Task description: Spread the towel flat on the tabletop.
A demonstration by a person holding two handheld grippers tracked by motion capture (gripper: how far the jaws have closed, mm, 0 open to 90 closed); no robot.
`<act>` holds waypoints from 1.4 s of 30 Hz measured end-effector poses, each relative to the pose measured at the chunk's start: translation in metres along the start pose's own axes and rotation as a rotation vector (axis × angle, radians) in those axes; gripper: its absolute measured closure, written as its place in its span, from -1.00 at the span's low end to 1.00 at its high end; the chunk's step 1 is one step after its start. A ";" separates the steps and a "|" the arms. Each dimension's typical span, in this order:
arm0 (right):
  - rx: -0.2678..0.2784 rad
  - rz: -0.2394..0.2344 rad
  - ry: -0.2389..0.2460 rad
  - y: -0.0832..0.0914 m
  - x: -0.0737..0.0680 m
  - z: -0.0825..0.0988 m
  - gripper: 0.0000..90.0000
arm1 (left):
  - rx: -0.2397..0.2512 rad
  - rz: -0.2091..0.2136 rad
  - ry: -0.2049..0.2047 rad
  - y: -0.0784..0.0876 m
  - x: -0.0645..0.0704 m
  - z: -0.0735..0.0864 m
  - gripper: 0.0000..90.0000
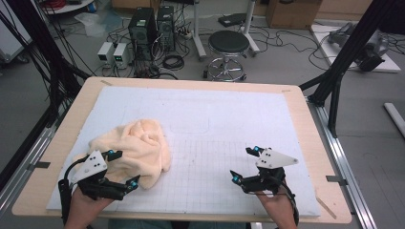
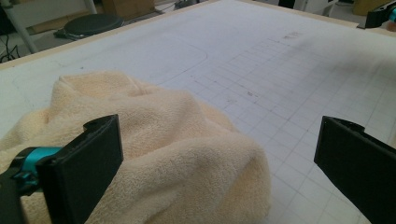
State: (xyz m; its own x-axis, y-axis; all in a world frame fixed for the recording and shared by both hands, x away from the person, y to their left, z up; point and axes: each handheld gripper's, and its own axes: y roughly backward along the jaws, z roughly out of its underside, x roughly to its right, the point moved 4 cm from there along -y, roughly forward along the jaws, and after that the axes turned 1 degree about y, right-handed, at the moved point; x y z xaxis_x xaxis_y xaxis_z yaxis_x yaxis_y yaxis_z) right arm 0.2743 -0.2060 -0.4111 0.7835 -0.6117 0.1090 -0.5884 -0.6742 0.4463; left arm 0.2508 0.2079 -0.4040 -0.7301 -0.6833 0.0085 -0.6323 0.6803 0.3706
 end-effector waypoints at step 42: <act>-0.027 -0.066 0.030 -0.015 -0.010 -0.003 -0.78 | 0.036 -0.105 0.043 0.022 -0.023 -0.001 -0.96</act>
State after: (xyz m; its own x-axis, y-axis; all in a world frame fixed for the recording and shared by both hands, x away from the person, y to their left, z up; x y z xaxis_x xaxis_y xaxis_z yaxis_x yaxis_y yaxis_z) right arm 0.2754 -0.1883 -0.4158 0.8262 -0.5535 0.1053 -0.5302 -0.7006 0.4775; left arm 0.2535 0.2385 -0.3951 -0.6479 -0.7616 0.0119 -0.7142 0.6128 0.3382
